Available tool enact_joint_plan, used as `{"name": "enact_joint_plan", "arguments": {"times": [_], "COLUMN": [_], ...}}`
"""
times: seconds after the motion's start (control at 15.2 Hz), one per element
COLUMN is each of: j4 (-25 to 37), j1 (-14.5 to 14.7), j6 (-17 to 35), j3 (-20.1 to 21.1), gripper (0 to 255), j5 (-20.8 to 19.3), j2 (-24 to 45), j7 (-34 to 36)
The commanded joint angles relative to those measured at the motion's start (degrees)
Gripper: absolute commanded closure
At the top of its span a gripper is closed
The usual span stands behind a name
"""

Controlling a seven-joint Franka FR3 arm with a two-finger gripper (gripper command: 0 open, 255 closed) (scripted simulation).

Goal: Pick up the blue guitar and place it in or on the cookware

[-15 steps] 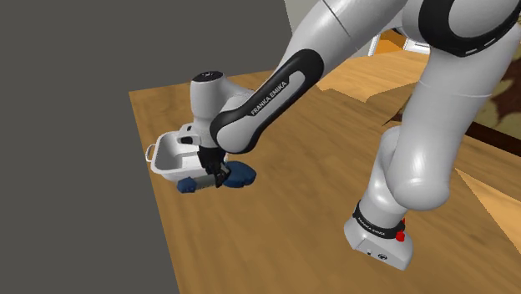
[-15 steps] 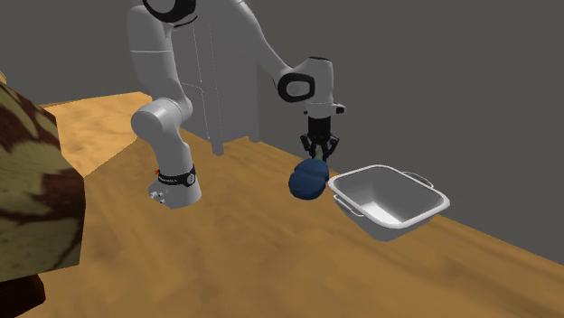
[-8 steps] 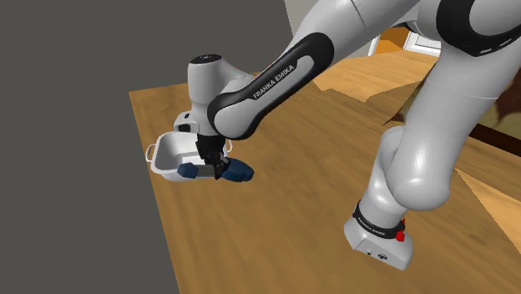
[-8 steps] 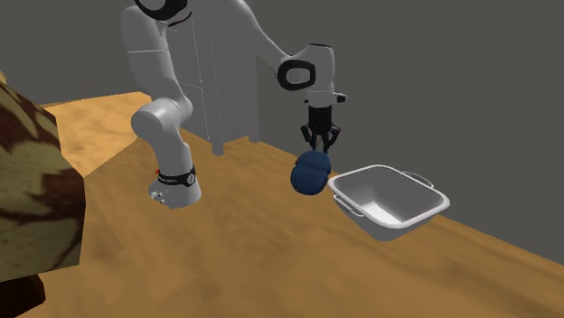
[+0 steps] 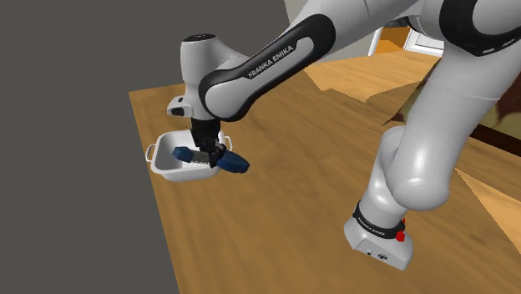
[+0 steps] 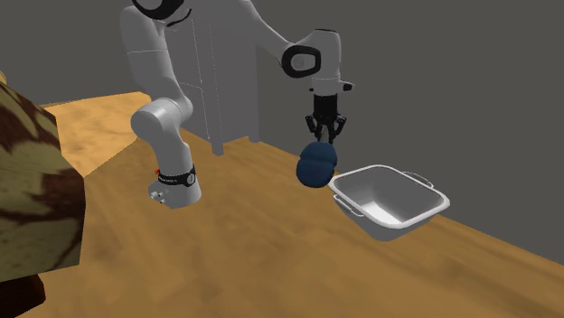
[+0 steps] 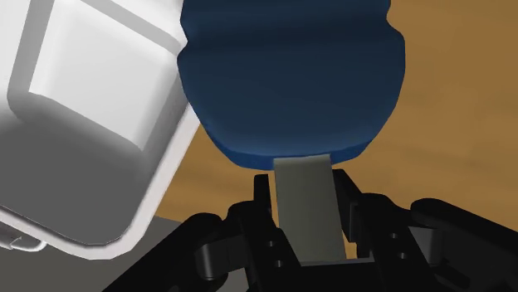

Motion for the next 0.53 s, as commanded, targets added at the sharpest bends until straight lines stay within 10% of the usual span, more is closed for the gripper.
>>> {"name": "enact_joint_plan", "arguments": {"times": [0.0, 0.46], "j4": [3.51, 19.73], "j1": [-0.78, -3.52], "j6": [-0.60, -4.66], "j3": [-0.81, -3.26], "gripper": [255, 255], "j5": [-0.39, -1.05], "j2": [2.88, 15.01], "j7": [-1.35, -6.36]}}
